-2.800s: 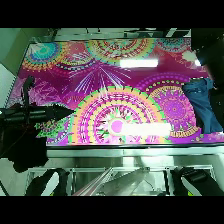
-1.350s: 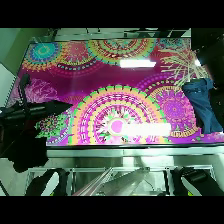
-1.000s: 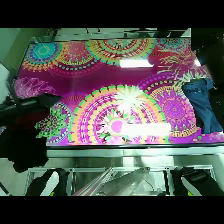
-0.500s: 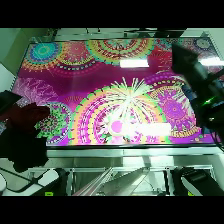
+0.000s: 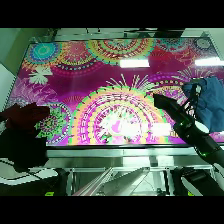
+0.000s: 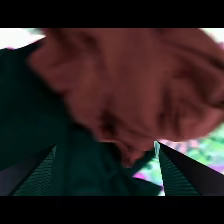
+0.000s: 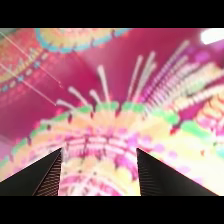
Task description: Fold the shirts.
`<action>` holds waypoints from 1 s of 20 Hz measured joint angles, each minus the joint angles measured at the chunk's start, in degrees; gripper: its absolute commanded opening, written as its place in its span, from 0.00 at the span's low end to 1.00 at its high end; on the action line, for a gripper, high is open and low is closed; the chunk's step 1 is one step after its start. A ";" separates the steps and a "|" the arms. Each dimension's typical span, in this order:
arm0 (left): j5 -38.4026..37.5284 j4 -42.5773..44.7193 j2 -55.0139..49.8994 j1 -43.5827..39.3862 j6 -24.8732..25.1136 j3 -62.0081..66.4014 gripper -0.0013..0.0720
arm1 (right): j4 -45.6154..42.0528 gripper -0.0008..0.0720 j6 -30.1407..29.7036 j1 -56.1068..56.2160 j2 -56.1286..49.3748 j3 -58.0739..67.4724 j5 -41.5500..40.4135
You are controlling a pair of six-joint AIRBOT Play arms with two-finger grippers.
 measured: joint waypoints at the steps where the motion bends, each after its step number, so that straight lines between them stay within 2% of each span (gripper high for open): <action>1: 0.17 0.68 -0.90 0.42 -0.20 0.24 1.00 | -0.04 0.73 0.83 0.00 -0.02 -1.14 -0.02; 6: 2.51 1.92 -7.08 -1.11 -0.55 0.76 0.99 | -0.39 0.72 3.67 0.00 -0.70 -3.82 0.76; 7: 3.52 1.99 -8.22 -1.95 -0.57 0.90 0.98 | -0.35 0.66 3.91 0.00 -0.79 -4.02 1.22; 8: 4.57 2.10 -9.40 -3.02 -0.57 1.11 0.93 | -0.37 0.60 4.13 0.00 -0.87 -4.13 1.77; 9: 5.49 2.10 -10.36 -4.02 -0.59 1.38 0.71 | -0.35 0.60 4.31 0.00 -0.96 -4.22 2.32; 10: 6.27 2.10 -11.28 -5.09 -0.59 1.77 0.37 | -0.33 0.60 4.31 0.00 -0.98 -4.28 2.89; 11: 6.88 2.08 -12.00 -6.05 -0.59 2.21 0.01 | -0.33 0.46 4.33 0.00 -1.05 -4.35 3.61; 12: 7.26 2.12 -12.63 -7.10 -0.59 2.75 0.04 | -0.33 0.31 4.35 0.00 -1.11 -4.39 4.28; 15: 6.58 1.60 -13.49 -9.90 -1.51 5.03 0.04 | -0.24 0.31 4.52 0.00 -1.44 -4.44 6.97; 16: 5.44 -0.35 -13.62 -10.93 -1.70 6.38 0.04 | -0.26 0.18 4.52 0.00 -1.60 -4.44 7.93; 17: 4.13 -3.76 -13.68 -12.07 -1.70 8.09 0.04 | -0.33 0.13 4.52 0.00 -1.77 -4.44 8.92; 20: -1.20 -20.15 -13.53 -17.07 -0.33 13.90 0.04 | -1.31 0.13 4.76 0.00 -2.19 -4.44 12.04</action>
